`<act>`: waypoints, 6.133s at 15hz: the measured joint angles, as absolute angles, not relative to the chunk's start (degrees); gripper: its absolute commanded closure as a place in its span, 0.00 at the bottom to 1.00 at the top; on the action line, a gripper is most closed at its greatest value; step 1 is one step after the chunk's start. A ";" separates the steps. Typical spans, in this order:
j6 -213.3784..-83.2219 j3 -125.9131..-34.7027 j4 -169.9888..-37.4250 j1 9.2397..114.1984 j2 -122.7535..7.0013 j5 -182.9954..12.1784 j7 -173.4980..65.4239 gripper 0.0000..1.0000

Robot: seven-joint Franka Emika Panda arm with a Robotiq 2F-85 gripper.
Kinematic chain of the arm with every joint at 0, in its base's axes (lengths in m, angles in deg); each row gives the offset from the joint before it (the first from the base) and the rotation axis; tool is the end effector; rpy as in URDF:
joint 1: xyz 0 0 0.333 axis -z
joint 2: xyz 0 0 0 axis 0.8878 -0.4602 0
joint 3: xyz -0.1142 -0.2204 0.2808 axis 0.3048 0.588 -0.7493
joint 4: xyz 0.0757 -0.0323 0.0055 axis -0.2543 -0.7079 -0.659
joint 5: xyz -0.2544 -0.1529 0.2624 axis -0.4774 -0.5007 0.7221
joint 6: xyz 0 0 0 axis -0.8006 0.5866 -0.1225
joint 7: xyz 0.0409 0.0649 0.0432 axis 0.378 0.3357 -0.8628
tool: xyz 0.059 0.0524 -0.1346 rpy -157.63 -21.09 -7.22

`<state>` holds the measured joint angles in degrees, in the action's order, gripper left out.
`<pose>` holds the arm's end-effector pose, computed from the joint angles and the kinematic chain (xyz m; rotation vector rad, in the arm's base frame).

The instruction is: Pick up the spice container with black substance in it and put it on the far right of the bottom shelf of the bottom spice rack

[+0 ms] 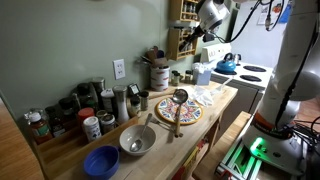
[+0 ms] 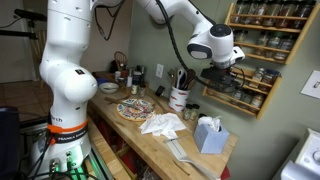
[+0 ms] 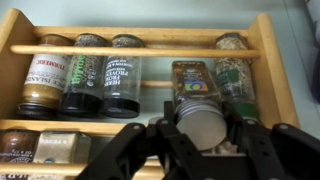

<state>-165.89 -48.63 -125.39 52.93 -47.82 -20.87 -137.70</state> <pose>0.5891 -0.2781 0.4953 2.8500 0.1680 1.3102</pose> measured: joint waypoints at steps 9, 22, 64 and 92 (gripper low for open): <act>-162.55 -48.77 -120.52 54.14 -53.89 -18.13 -138.27 0.76; -161.96 -58.12 -117.41 62.86 -57.05 -18.37 -137.91 0.12; -159.43 -72.57 -120.25 79.34 -54.57 -27.44 -129.49 1.00; -165.37 -73.15 -120.67 79.12 -54.55 -28.03 -131.47 1.00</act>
